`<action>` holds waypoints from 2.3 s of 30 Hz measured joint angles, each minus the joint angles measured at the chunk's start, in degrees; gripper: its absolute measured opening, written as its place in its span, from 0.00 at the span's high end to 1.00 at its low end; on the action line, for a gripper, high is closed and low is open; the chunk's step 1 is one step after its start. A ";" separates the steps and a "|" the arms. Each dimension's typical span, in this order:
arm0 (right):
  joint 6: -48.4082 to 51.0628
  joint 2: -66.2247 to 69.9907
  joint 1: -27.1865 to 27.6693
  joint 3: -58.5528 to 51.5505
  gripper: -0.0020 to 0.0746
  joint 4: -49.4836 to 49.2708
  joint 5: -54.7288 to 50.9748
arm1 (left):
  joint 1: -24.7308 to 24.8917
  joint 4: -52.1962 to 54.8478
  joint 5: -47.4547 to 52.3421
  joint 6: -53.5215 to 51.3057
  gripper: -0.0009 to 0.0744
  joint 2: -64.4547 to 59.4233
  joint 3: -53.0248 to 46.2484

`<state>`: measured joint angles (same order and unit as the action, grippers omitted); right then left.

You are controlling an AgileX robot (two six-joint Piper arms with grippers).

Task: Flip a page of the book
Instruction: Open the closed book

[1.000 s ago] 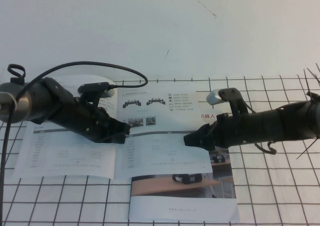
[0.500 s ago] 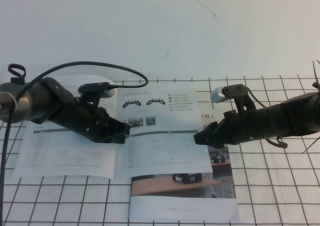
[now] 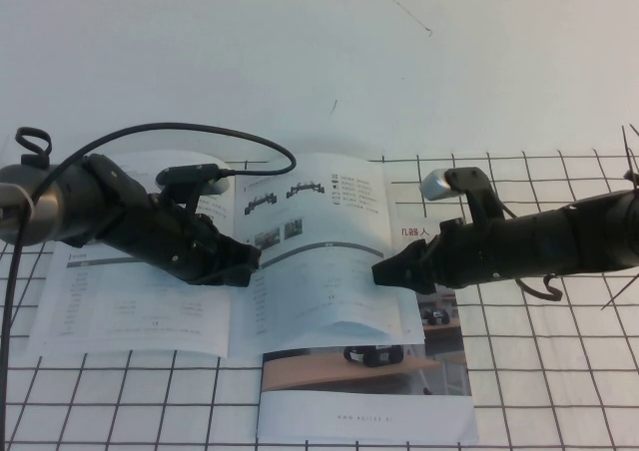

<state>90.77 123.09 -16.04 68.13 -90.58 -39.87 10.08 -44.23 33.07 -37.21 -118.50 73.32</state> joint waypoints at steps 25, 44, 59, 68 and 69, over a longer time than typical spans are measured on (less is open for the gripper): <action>-3.87 -1.34 -0.55 0.00 0.54 6.77 8.14 | 0.00 0.00 0.00 -0.12 0.99 0.00 0.00; -1.31 -1.13 -0.07 0.00 0.54 2.58 2.11 | 0.00 0.00 0.00 -0.12 0.99 0.00 0.00; -0.31 2.72 0.25 0.39 0.54 -2.18 -1.13 | 0.00 0.02 0.00 -0.12 0.99 0.00 0.00; 2.83 4.11 0.26 0.38 0.54 -7.23 -4.49 | 0.00 0.02 0.00 -0.12 0.99 0.00 0.00; 2.83 4.11 0.26 0.38 0.54 -7.23 -4.49 | 0.00 0.02 0.00 -0.12 0.99 0.00 0.00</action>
<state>93.60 127.20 -15.78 68.51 -97.81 -44.36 10.08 -44.20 33.07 -37.33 -118.50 73.32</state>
